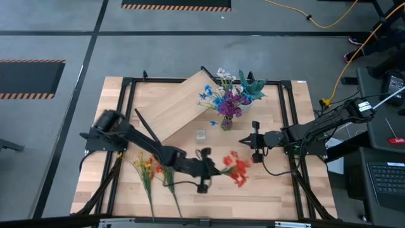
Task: Pick and place flowers into a vace then onto a shelf
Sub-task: Put the right red flowers into the transparent vase
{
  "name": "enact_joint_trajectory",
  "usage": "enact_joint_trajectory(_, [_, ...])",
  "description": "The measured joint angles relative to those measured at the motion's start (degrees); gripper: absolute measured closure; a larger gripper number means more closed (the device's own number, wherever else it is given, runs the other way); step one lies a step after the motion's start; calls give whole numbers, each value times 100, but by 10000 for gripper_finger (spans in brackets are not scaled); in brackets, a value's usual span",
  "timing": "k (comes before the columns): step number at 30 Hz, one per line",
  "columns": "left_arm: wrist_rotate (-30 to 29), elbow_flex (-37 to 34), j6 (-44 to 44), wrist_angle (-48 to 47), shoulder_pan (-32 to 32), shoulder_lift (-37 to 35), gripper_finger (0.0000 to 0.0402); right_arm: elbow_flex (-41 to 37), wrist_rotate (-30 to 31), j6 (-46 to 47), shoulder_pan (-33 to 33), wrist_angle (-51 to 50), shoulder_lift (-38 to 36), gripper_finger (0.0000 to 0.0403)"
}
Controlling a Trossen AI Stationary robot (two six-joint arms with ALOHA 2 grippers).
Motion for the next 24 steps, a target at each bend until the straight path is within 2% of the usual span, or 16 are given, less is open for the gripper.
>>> enact_joint_trajectory(4, [-197, -997, 161, 1190, 2, -823, 396, 0, -21, -14, 0, 104, 0, 396])
enact_joint_trajectory(8, [-842, -1750, 682, 2231, 57, -1511, 396, 0, -19, -47, 0, 244, -2, 396])
enact_joint_trajectory(15, [-1989, -2578, 1718, 4409, 83, -1747, 396, 0, -19, -193, 0, 351, -2, 396])
enact_joint_trajectory(24, [-2582, -2706, 2102, 4676, 266, -1738, 396, 0, -19, -206, 2, 374, -2, 396])
